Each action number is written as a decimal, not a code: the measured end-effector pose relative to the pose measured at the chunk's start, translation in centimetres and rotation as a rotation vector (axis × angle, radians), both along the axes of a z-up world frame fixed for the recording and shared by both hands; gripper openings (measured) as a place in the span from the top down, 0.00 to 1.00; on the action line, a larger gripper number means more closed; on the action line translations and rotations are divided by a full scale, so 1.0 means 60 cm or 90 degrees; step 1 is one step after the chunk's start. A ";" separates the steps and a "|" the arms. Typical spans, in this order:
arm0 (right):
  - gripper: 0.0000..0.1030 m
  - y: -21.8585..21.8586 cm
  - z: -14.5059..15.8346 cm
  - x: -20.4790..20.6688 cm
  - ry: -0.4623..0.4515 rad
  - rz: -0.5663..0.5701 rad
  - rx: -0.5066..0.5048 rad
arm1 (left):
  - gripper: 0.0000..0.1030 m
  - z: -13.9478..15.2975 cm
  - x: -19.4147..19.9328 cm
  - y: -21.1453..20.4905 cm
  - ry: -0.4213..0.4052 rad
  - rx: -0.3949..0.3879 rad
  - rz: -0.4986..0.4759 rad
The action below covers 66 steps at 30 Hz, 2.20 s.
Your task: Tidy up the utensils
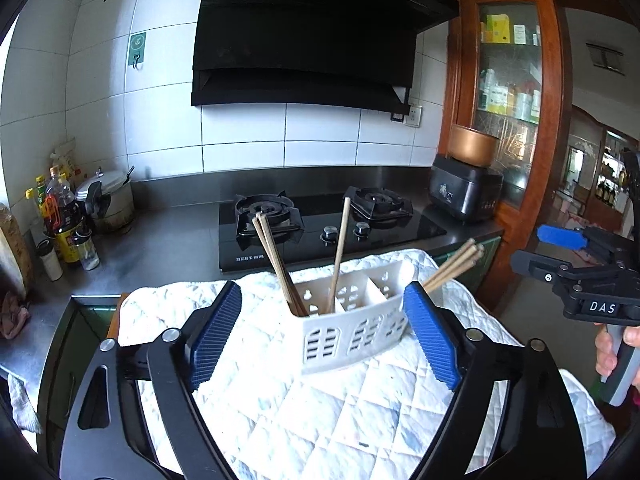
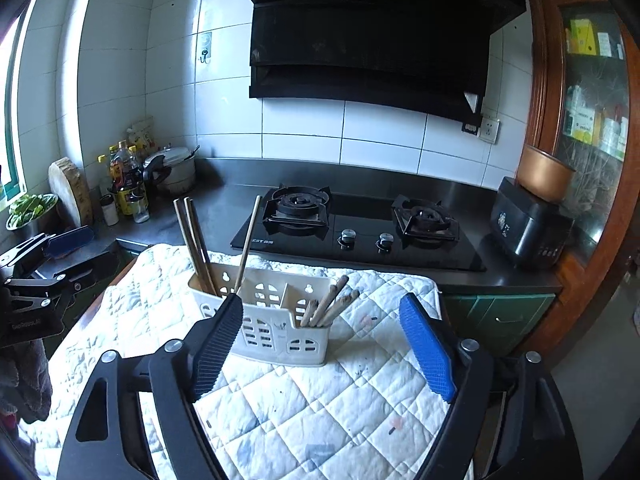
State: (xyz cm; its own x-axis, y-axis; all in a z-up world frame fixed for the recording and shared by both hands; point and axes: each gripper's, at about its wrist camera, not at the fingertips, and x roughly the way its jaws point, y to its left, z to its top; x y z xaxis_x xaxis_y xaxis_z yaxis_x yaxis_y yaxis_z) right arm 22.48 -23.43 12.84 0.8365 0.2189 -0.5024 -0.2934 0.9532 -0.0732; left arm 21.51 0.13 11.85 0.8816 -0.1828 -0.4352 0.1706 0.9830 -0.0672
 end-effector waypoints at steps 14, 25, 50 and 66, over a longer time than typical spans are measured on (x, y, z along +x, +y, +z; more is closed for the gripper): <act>0.11 -0.003 -0.056 -0.138 0.001 0.005 0.013 | 0.09 -0.060 -0.136 -0.006 -0.003 0.027 0.014; 0.08 0.018 -0.137 -0.220 0.019 -0.001 0.005 | 0.08 -0.140 -0.199 0.010 0.055 0.015 0.045; 0.07 -0.022 -0.201 -0.267 0.047 -0.049 0.077 | 0.08 -0.188 -0.270 0.025 0.076 0.044 0.066; 0.07 -0.021 -0.192 -0.278 0.032 -0.044 0.071 | 0.08 -0.170 -0.283 0.023 0.059 0.024 0.057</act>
State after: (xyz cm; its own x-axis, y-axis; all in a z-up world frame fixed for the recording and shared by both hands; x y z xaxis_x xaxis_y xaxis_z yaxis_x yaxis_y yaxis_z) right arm 5.80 -24.67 1.34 0.8262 0.2182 -0.5194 -0.2270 0.9727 0.0475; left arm 4.54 1.54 1.68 0.8490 -0.0865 -0.5213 0.0761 0.9962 -0.0414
